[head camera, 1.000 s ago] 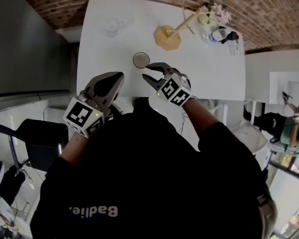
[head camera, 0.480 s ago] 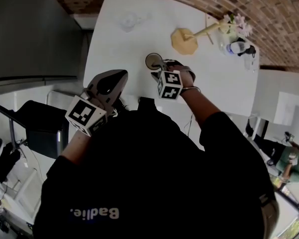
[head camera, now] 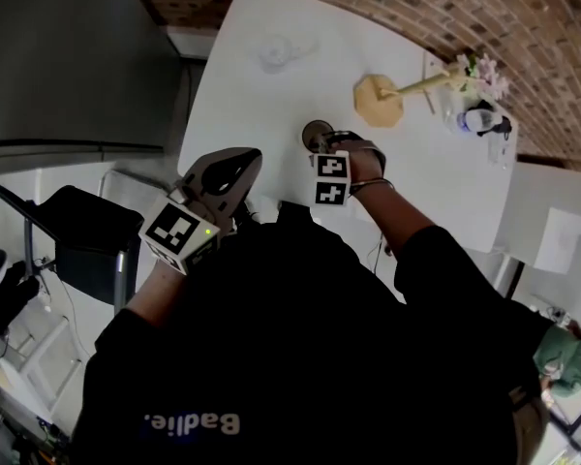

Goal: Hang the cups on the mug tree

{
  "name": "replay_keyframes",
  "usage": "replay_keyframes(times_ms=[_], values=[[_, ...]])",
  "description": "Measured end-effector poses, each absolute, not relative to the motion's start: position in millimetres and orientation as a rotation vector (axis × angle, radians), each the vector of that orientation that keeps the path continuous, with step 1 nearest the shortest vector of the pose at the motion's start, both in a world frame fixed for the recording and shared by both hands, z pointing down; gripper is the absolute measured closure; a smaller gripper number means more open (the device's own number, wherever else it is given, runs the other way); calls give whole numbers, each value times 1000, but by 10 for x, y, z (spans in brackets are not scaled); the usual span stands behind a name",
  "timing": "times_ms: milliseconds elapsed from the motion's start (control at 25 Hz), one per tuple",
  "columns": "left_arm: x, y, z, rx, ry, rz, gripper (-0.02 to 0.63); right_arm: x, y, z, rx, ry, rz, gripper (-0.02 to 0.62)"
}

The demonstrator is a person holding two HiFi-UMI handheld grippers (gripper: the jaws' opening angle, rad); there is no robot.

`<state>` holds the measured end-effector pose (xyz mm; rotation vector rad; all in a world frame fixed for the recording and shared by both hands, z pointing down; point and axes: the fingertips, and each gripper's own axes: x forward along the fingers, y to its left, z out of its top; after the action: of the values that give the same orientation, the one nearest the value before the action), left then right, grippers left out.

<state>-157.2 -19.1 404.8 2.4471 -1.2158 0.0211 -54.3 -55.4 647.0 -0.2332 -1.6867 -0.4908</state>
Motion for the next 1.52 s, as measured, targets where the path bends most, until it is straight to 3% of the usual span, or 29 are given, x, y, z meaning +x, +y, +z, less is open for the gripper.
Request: replay_keyframes(times_ms=[600, 1040, 1520], values=[[-1542, -188, 4112, 2432, -1213, 67, 603, -537, -584, 6456, -234, -1730, -463, 528], [-1255, -535, 4477, 2522, -1170, 185, 598, -405, -823, 5727, -42, -2051, -218, 529], [-844, -843, 4932, 2612, -977, 449, 348, -477, -763, 4598, -41, -2343, -121, 529]])
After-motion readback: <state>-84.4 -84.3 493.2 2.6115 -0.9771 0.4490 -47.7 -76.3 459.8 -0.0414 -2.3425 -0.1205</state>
